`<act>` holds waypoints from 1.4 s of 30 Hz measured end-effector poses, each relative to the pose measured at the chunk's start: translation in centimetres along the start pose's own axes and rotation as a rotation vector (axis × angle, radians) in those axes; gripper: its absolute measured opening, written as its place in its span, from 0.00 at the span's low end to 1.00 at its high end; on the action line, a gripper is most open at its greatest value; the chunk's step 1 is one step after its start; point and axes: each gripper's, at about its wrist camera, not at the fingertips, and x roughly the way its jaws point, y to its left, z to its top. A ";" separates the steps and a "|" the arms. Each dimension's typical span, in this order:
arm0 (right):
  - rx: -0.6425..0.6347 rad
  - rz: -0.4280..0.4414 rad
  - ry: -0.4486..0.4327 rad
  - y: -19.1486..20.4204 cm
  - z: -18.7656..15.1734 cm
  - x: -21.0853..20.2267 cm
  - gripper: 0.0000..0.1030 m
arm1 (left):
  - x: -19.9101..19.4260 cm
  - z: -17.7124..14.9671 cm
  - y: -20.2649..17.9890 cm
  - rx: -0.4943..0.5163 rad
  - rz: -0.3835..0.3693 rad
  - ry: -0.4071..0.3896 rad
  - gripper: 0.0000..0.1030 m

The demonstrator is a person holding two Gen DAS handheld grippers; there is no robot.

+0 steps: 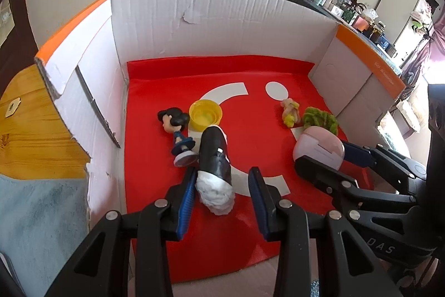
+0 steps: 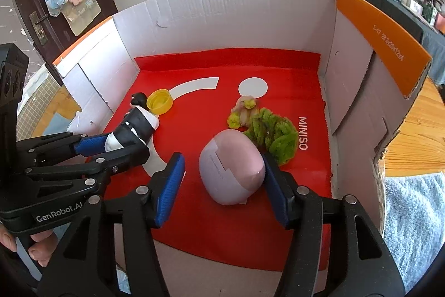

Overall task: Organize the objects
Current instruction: 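Lift both open tools out of the box back over the towel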

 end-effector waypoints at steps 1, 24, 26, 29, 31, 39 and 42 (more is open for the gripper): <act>0.000 0.000 -0.001 0.0 0.0 -0.1 0.54 | -0.1 0.0 -0.1 0.001 0.000 -0.001 0.38; -0.012 -0.006 -0.043 0.4 -1.3 -2.8 0.65 | -3.0 -1.8 -0.4 0.006 0.026 -0.057 0.55; -0.015 -0.007 -0.047 0.7 -1.4 -3.0 0.67 | -3.3 -2.0 -0.3 0.004 0.031 -0.063 0.58; -0.021 -0.009 -0.051 1.0 -1.6 -3.3 0.69 | -3.7 -2.4 -0.2 0.000 0.031 -0.069 0.59; -0.023 -0.013 -0.055 1.2 -1.7 -3.5 0.70 | -3.9 -2.6 -0.3 0.000 0.030 -0.071 0.60; -0.021 -0.026 -0.063 1.4 -2.4 -4.2 0.73 | -4.8 -3.3 -0.2 0.001 0.035 -0.091 0.68; -0.025 -0.034 -0.066 1.5 -2.6 -4.5 0.74 | -5.1 -3.6 -0.3 0.003 0.043 -0.099 0.71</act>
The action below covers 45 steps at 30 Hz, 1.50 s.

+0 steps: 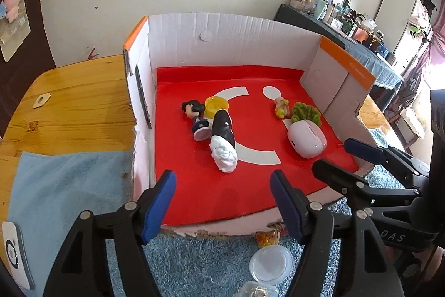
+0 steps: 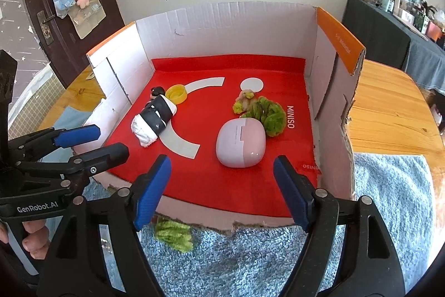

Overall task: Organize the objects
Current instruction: 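Lift both open tools out of the box back over the towel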

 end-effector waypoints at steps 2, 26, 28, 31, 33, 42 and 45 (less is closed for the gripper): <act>-0.002 -0.002 -0.002 0.1 -0.1 -0.2 0.74 | -0.2 -0.2 0.0 0.003 0.004 -0.004 0.71; -0.011 -0.023 -0.056 1.4 -1.9 -3.6 0.75 | -3.1 -2.5 -0.2 0.013 0.002 -0.039 0.75; -0.014 -0.025 -0.063 1.6 -2.1 -3.9 0.75 | -3.4 -2.8 -0.3 0.016 0.002 -0.044 0.75; -0.012 -0.022 -0.064 1.7 -2.5 -4.2 0.79 | -3.9 -3.2 -0.4 0.017 0.000 -0.050 0.79; -0.014 -0.026 -0.068 1.9 -2.8 -4.4 0.80 | -4.1 -3.5 -0.5 0.016 0.004 -0.058 0.83; -0.003 -0.037 -0.071 1.8 -4.2 -4.8 0.87 | -4.4 -4.9 -0.7 0.026 0.025 -0.056 0.88; 0.000 -0.034 -0.075 1.8 -4.7 -4.9 0.92 | -4.4 -5.5 -0.8 0.031 0.027 -0.054 0.92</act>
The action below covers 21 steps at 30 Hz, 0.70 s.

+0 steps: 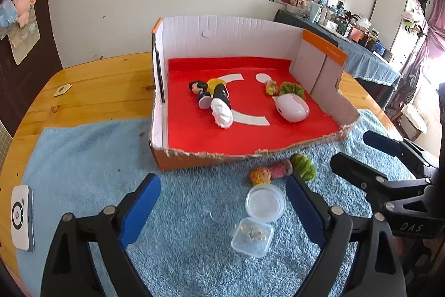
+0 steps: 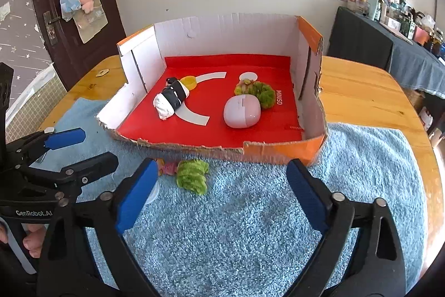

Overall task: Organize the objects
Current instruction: 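Lift both open tools out of the box back over the towel, then grasp the green leafy plush with the right tool while the left tool approaches the clear plastic box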

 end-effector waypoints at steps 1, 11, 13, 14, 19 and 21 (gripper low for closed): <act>0.002 0.001 0.001 0.0 -0.2 0.0 0.92 | 0.0 -0.2 -0.1 0.003 0.002 0.001 0.92; 0.000 0.002 0.027 0.0 -1.6 0.5 0.92 | -0.2 -2.2 -0.7 0.042 -0.001 0.013 0.94; -0.002 0.001 0.032 0.0 -1.7 0.6 0.92 | -0.2 -2.7 -0.8 0.050 -0.010 0.020 0.94; -0.002 0.000 0.033 0.1 -1.8 0.6 0.92 | -0.2 -2.8 -0.9 0.052 -0.013 0.022 0.94; -0.005 0.001 0.043 0.2 -2.0 0.8 0.92 | 0.0 -3.5 -1.1 0.063 -0.020 0.034 0.94; -0.007 0.001 0.048 0.2 -2.1 0.9 0.92 | 0.1 -3.7 -1.2 0.068 -0.022 0.038 0.94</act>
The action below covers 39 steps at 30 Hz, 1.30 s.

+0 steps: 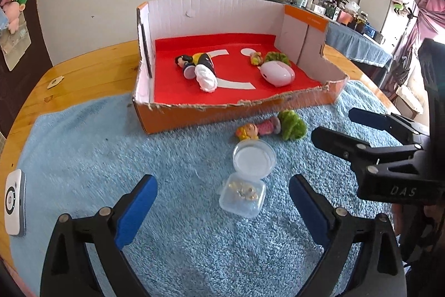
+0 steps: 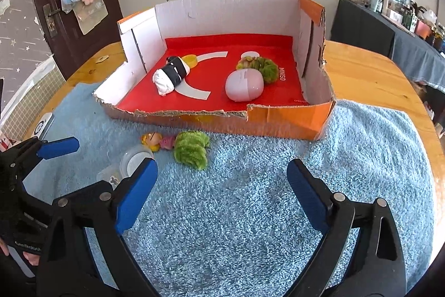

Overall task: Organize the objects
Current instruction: 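Grasp the green leafy plush with the right tool while the left tool approaches the clear plastic box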

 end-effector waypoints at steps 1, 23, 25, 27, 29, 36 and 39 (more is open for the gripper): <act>0.000 0.001 0.002 0.0 0.0 0.1 0.92 | 0.1 -0.1 0.0 0.002 -0.001 0.001 0.94; -0.040 0.033 0.061 1.2 0.8 2.9 0.69 | 1.6 -1.1 -0.2 0.032 -0.052 0.045 0.62; -0.044 0.040 0.070 1.3 0.8 3.3 0.62 | 1.6 -1.1 -0.1 0.031 -0.057 0.044 0.61; -0.043 0.046 0.073 1.4 0.8 3.5 0.58 | 1.5 -1.2 0.0 0.032 -0.060 0.043 0.58; -0.039 0.052 0.074 1.4 0.8 3.6 0.49 | 1.5 -1.3 0.1 0.033 -0.062 0.042 0.57; -0.043 0.076 0.079 1.6 0.8 4.0 0.29 | 1.3 -1.5 -0.1 0.052 -0.070 0.032 0.49; -0.048 0.078 0.076 1.7 0.8 3.9 0.25 | 1.2 -1.5 0.0 0.044 -0.081 0.030 0.42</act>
